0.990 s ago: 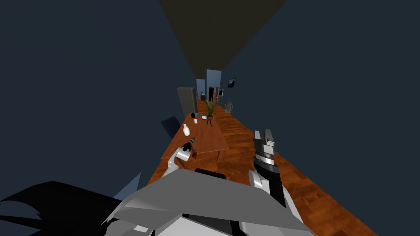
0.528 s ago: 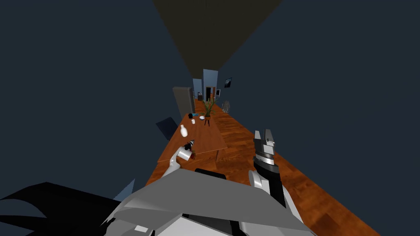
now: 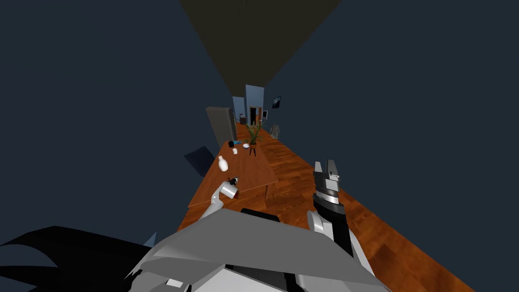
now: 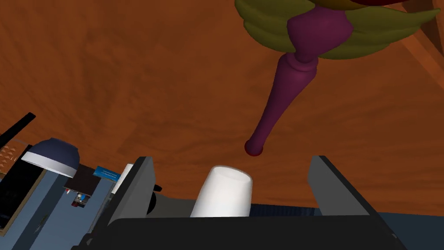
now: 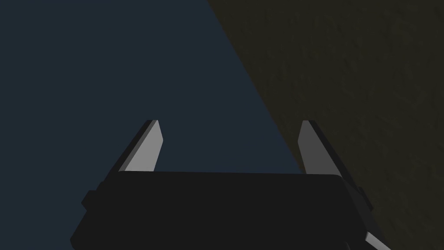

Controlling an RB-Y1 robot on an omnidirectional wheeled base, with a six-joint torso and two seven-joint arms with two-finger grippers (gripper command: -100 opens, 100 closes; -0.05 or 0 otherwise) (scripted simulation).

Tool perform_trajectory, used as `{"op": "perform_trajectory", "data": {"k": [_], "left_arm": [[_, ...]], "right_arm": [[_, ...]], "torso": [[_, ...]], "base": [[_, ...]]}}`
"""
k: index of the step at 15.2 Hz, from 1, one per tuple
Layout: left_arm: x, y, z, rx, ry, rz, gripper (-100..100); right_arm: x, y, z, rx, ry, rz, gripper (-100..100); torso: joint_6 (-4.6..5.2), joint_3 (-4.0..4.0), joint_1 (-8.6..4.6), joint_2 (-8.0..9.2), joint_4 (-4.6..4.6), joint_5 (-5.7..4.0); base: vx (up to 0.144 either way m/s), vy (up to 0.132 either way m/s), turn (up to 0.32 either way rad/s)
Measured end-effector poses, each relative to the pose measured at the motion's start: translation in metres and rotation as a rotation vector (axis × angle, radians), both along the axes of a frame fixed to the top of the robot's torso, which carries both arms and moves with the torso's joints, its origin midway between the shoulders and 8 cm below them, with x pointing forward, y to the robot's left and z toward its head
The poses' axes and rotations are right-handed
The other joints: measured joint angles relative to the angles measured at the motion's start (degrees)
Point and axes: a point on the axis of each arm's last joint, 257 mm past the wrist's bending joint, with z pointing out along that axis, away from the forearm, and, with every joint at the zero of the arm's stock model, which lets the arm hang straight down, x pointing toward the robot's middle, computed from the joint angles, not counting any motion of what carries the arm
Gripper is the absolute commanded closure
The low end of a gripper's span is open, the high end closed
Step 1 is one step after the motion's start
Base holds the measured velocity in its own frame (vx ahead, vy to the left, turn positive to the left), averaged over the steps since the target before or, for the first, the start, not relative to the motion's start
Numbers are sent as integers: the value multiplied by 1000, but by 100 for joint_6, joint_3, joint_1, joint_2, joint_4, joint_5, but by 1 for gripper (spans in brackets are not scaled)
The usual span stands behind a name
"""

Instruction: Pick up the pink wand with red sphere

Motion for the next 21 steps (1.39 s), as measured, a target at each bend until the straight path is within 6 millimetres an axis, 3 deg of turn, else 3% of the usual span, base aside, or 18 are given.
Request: {"op": "perform_trajectory", "data": {"k": [12, 19, 20, 21], "left_arm": [[-46, 26, -31, 102, 250, 46, -100], [-52, 36, -47, 105, 258, 49, -100], [-52, 36, -47, 104, 256, 49, 100], [-52, 36, -47, 104, 255, 49, 100]], "right_arm": [[0, 0, 0, 0, 0, 0, 0], [0, 0, 0, 0, 0, 0, 0], [0, 0, 0, 0, 0, 0, 0], [0, 0, 0, 0, 0, 0, 0]], "torso": [[-1, 0, -1, 1, 0, 0], [-3, -8, -1, -14, -3, 0], [-3, -7, -2, -11, -3, 0], [-3, -4, -2, -7, -2, -1]], "base": [[-1, 7, -93], [27, 3, -3], [6, 1, 0], [0, 0, 0]]}}
